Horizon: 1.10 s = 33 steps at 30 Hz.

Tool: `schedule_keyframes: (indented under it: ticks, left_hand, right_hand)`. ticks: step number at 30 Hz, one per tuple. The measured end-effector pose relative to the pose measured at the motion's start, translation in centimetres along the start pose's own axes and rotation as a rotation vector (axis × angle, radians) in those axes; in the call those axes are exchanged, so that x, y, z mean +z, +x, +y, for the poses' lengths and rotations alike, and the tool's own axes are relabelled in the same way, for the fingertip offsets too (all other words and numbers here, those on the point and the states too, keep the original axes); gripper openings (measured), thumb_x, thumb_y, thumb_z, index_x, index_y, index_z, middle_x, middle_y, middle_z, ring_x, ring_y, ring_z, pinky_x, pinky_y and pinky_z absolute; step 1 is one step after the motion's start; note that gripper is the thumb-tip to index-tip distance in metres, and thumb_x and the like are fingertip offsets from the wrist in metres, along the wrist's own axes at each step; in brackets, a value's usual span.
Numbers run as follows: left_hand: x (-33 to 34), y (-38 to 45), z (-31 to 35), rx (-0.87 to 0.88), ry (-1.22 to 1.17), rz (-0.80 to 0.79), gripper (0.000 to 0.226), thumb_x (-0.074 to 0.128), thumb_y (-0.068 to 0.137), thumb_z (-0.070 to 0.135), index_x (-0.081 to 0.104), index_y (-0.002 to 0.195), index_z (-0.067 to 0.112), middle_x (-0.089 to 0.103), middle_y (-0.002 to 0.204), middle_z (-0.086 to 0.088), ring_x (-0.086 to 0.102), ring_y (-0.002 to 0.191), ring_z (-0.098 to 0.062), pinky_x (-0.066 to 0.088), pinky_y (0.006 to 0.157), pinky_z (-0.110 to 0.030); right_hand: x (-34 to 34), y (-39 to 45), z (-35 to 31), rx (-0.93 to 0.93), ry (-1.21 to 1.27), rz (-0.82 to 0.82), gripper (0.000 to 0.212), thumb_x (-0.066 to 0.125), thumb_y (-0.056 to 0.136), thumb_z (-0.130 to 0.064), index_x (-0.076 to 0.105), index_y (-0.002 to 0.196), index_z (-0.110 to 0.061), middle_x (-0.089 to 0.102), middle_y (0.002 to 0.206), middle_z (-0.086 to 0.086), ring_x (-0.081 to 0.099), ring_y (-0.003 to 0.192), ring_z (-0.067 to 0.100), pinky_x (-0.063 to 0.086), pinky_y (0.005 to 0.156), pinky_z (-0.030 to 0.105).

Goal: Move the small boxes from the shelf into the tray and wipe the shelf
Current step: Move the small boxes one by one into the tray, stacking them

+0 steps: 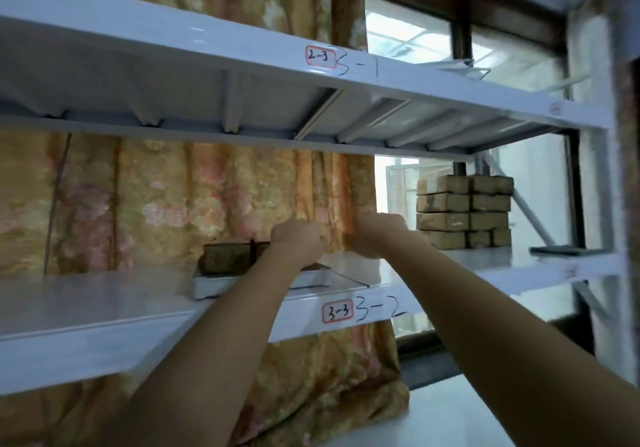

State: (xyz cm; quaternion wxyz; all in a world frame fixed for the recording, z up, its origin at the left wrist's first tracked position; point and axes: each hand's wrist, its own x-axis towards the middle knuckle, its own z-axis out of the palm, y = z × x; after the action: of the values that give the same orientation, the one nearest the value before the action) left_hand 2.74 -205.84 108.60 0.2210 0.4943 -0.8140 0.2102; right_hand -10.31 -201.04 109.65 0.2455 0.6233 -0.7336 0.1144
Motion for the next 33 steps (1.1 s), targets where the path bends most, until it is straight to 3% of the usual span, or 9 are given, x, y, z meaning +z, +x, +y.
schedule_keyframes:
  ticks: [6, 9, 12, 15, 18, 20, 24, 33]
  left_hand:
    - [0.6, -1.0, 6.6, 0.103, -0.125, 0.002, 0.035, 0.035, 0.101, 0.032, 0.06, 0.107, 0.008, 0.062, 0.11, -0.012, 0.058, 0.102, -0.029, 0.046, 0.081, -0.035]
    - [0.3, -0.6, 10.5, 0.174, -0.155, 0.023, 0.038, 0.034, 0.101, 0.036, 0.059, 0.112, 0.009, 0.061, 0.116, -0.012, 0.057, 0.106, -0.03, 0.042, 0.078, -0.032]
    - [-0.3, 0.3, 14.4, 0.222, -0.156, -0.005, 0.044, 0.031, 0.102, 0.037, 0.056, 0.125, 0.009, 0.057, 0.128, -0.012, 0.054, 0.116, -0.029, 0.043, 0.086, -0.033]
    - [-0.5, 1.8, 18.1, 0.249, -0.192, -0.013, 0.041, 0.031, 0.101, 0.035, 0.056, 0.125, 0.013, 0.057, 0.128, -0.01, 0.054, 0.115, -0.028, 0.044, 0.088, -0.034]
    - [-1.1, 3.3, 21.9, 0.279, -0.198, 0.06, 0.037, 0.031, 0.099, 0.029, 0.062, 0.11, 0.011, 0.063, 0.114, -0.009, 0.059, 0.104, -0.027, 0.043, 0.077, -0.03]
    - [-1.8, 4.3, 24.2, 0.275, -0.173, 0.071, 0.035, 0.032, 0.098, 0.025, 0.063, 0.104, 0.008, 0.064, 0.11, -0.009, 0.059, 0.102, -0.028, 0.041, 0.074, -0.029]
    - [-2.0, 6.8, 28.1, 0.226, -0.133, 0.02, 0.034, 0.033, 0.099, 0.027, 0.059, 0.115, 0.011, 0.06, 0.118, -0.008, 0.056, 0.108, -0.026, 0.038, 0.076, -0.029]
    - [-0.4, 11.5, 34.2, 0.105, -0.04, -0.028, 0.032, 0.034, 0.098, 0.022, 0.06, 0.115, 0.013, 0.061, 0.117, -0.004, 0.057, 0.107, -0.022, 0.034, 0.075, -0.027]
  right_hand:
    - [-1.9, -5.5, 5.9, 0.113, -0.134, -0.038, 0.048, 0.026, 0.101, -0.04, 0.047, 0.134, -0.013, 0.056, 0.13, 0.009, 0.056, 0.115, 0.026, 0.04, 0.079, 0.033]
    - [-2.1, -6.7, 9.8, 0.205, -0.117, -0.053, 0.046, 0.028, 0.098, -0.039, 0.054, 0.126, -0.014, 0.062, 0.119, 0.006, 0.059, 0.105, 0.024, 0.047, 0.085, 0.033]
    - [-1.9, -8.3, 13.9, 0.258, -0.102, -0.07, 0.038, 0.032, 0.096, -0.03, 0.059, 0.115, -0.012, 0.063, 0.108, 0.004, 0.059, 0.1, 0.023, 0.047, 0.087, 0.033]
    - [-2.4, -10.2, 17.8, 0.315, -0.142, -0.143, 0.035, 0.032, 0.099, -0.022, 0.055, 0.123, -0.012, 0.058, 0.124, 0.006, 0.054, 0.113, 0.027, 0.041, 0.084, 0.036]
    - [-2.9, -11.1, 21.7, 0.406, -0.186, -0.183, 0.039, 0.028, 0.103, -0.024, 0.043, 0.139, -0.015, 0.048, 0.14, 0.009, 0.048, 0.126, 0.03, 0.041, 0.102, 0.042]
    - [-3.2, -11.0, 24.4, 0.437, -0.226, -0.183, 0.038, 0.031, 0.104, -0.02, 0.041, 0.14, -0.014, 0.046, 0.142, 0.008, 0.048, 0.127, 0.03, 0.041, 0.103, 0.042]
    - [-3.6, -9.9, 28.5, 0.449, -0.19, -0.153, 0.039, 0.028, 0.103, -0.022, 0.046, 0.135, -0.008, 0.052, 0.135, 0.009, 0.051, 0.122, 0.027, 0.039, 0.099, 0.037]
    - [0.0, -3.8, 34.9, 0.389, -0.022, -0.146, 0.049, 0.025, 0.099, -0.03, 0.041, 0.142, -0.012, 0.044, 0.145, 0.012, 0.044, 0.131, 0.029, 0.033, 0.11, 0.043]
